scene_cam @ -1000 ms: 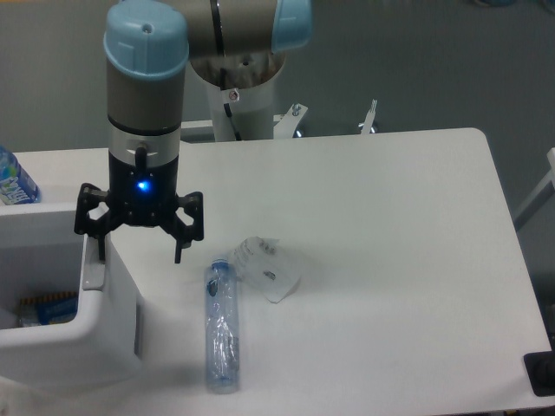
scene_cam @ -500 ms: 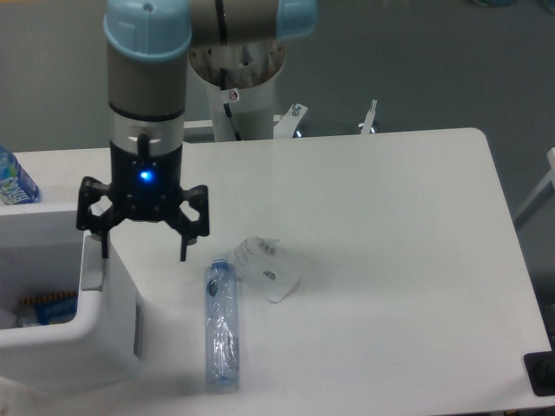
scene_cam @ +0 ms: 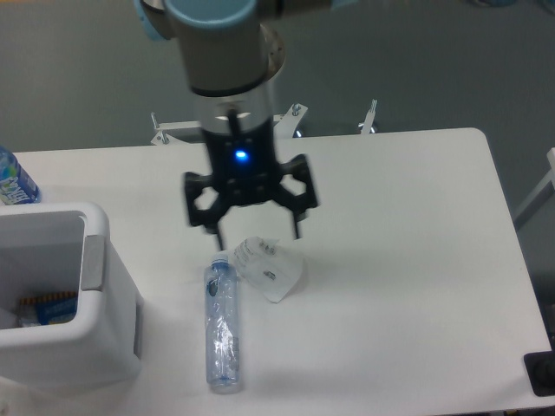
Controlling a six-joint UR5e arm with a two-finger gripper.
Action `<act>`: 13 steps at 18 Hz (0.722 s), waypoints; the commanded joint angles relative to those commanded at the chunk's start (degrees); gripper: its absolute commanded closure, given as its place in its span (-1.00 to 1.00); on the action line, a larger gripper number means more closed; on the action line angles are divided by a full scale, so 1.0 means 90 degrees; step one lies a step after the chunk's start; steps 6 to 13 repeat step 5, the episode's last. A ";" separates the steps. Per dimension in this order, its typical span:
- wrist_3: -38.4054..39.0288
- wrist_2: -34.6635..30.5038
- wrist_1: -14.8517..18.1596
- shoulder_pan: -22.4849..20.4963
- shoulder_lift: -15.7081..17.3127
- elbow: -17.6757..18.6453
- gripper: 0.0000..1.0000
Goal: Open the trash can
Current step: 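Lift the gripper away from the opened trash can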
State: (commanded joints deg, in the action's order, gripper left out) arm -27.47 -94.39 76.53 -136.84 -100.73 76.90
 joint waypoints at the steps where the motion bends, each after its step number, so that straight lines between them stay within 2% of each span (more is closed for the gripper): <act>1: -0.0449 -0.0039 0.0186 -0.0117 0.0058 0.0010 -1.00; 4: -0.1263 -0.0040 0.0538 -0.0420 0.0166 0.0049 -1.00; 13: -0.1313 -0.0040 0.0559 -0.0489 0.0196 0.0087 -1.00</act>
